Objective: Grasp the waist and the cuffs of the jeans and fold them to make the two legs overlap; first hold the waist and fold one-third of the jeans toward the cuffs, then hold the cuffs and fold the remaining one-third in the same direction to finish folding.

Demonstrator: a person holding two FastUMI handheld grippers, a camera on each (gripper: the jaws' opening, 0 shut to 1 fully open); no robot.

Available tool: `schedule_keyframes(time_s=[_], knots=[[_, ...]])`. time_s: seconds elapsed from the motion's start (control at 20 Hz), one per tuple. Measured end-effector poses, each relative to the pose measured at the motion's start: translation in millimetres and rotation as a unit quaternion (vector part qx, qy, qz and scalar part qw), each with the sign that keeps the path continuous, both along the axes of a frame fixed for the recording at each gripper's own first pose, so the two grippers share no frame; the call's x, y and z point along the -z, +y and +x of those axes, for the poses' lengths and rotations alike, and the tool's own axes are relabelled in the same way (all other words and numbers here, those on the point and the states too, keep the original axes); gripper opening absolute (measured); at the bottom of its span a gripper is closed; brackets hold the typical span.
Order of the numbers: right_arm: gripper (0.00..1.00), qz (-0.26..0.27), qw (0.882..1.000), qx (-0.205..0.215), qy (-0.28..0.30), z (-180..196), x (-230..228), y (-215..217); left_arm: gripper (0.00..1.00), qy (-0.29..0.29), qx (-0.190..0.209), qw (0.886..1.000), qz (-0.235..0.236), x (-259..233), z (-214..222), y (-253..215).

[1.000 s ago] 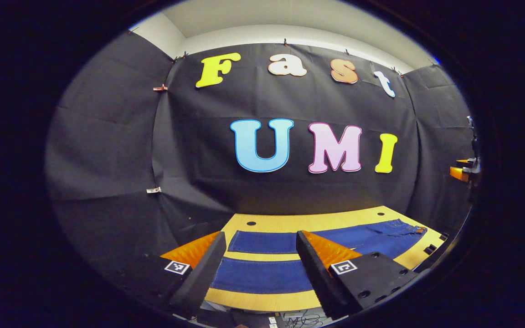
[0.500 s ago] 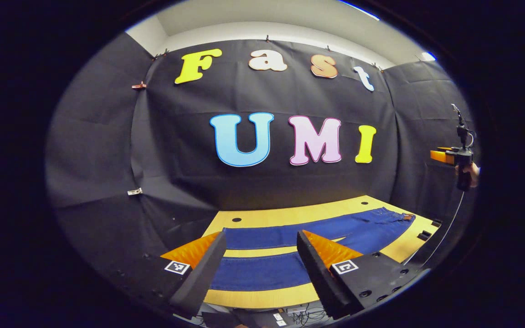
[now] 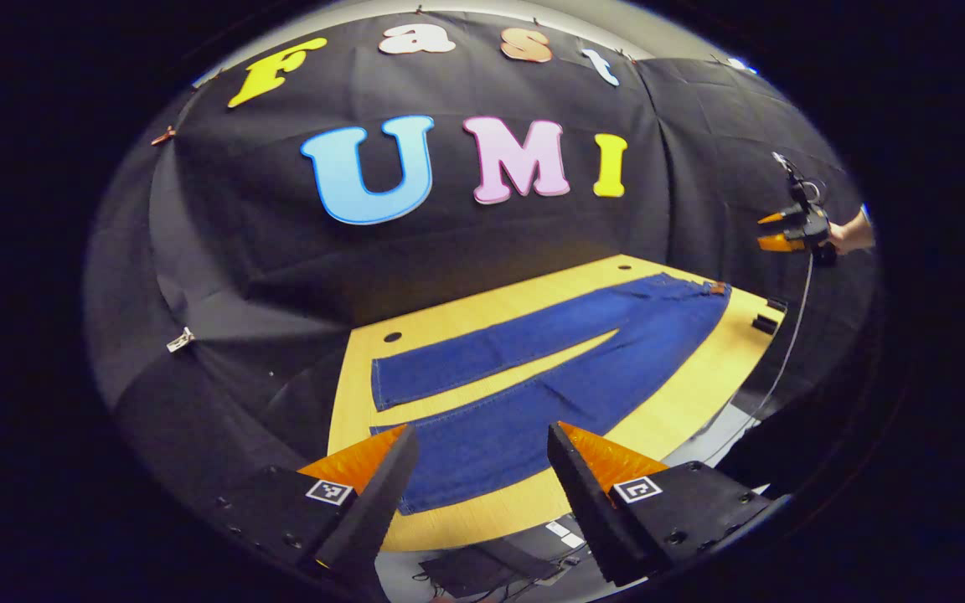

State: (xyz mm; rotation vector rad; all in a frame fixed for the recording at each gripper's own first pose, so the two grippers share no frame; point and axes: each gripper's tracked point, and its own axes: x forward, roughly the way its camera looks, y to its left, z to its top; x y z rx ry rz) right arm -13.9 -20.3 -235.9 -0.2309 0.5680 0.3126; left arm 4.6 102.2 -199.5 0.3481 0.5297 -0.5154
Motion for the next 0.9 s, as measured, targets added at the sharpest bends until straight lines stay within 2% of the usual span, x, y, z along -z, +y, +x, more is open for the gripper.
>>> schedule_keyframes(time_s=[0.1, 0.2, 0.35, 0.5, 0.7, 0.75, 0.8, 0.9], knots=[[0.98, -0.012, 0.998, -0.05, 0.046, 7, 28, 10, 0.98, 0.047, 0.028, 0.998, 0.027, 27, 6, 1], [0.98, -0.042, 0.985, -0.117, 0.116, 0, 69, 18, 0.99, 0.078, 0.057, 0.993, 0.065, 45, 13, 4], [0.98, -0.091, 0.952, -0.212, 0.203, -1, 127, 31, 0.99, 0.117, 0.104, 0.981, 0.119, 71, 34, 9], [0.98, -0.16, 0.913, -0.284, 0.247, 23, 168, 14, 0.99, 0.163, 0.158, 0.959, 0.172, 97, 44, 17], [0.98, -0.211, 0.859, -0.345, 0.315, 34, 208, -17, 0.99, 0.216, 0.212, 0.922, 0.242, 141, 61, 32], [0.93, -0.221, 0.849, -0.352, 0.325, 37, 216, -25, 0.99, 0.228, 0.226, 0.913, 0.252, 149, 60, 33], [0.98, -0.231, 0.842, -0.355, 0.335, 41, 222, -32, 0.99, 0.236, 0.239, 0.905, 0.262, 152, 62, 34], [0.98, -0.224, 0.838, -0.355, 0.348, 47, 231, -32, 0.99, 0.25, 0.254, 0.894, 0.272, 162, 68, 36]])
